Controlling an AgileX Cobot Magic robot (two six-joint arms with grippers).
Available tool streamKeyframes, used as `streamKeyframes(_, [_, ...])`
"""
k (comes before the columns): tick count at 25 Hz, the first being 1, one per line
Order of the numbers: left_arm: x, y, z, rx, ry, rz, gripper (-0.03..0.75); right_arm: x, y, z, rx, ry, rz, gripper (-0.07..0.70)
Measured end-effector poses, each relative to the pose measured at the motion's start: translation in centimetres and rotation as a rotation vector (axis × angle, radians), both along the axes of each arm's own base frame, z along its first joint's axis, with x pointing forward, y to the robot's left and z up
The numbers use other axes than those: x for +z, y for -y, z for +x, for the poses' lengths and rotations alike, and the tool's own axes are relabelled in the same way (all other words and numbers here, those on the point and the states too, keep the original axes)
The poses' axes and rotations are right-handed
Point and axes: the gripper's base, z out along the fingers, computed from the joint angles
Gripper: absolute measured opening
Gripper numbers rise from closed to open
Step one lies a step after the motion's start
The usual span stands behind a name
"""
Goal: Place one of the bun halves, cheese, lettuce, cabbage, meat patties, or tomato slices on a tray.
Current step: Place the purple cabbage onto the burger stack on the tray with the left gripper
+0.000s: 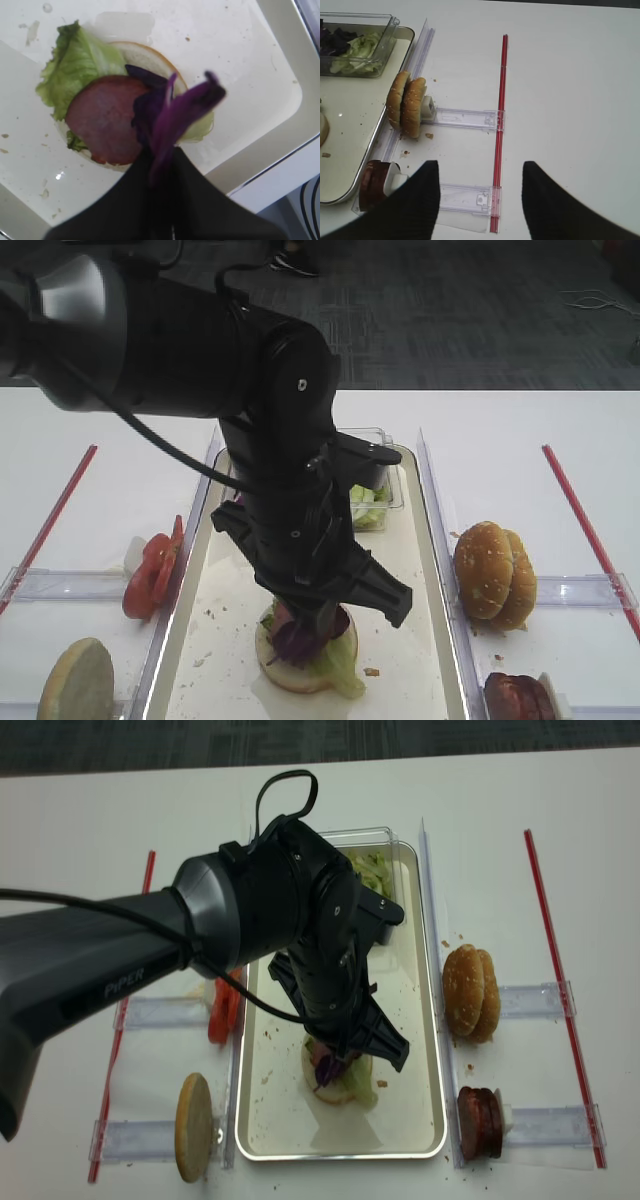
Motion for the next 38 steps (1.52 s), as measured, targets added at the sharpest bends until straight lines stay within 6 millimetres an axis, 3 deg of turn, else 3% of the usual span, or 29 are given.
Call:
streamKeyframes(8, [0.0,0.0,0.0,0.001,0.0,0.0,0.258,0.0,0.0,0.0,0.0,0.0,0.0,0.387])
streamKeyframes(16, [0.0,-0.3,0.3,0.024,-0.006,0.006,0.302,0.0,0.0,0.0,0.0,0.0,0.0,0.387])
streamKeyframes(23, [0.0,-0.4,0.3,0.034,-0.01,0.011,0.406,0.0,0.0,0.0,0.0,0.0,0.0,0.387])
streamKeyframes(32, [0.0,-0.7,0.2,0.033,-0.029,0.038,0.418,0.0,0.0,0.0,0.0,0.0,0.0,0.387])
streamKeyframes(38, [2.5,-0.4,0.7,0.039,-0.018,0.061,0.418,0.0,0.0,0.0,0.0,0.0,0.0,0.387])
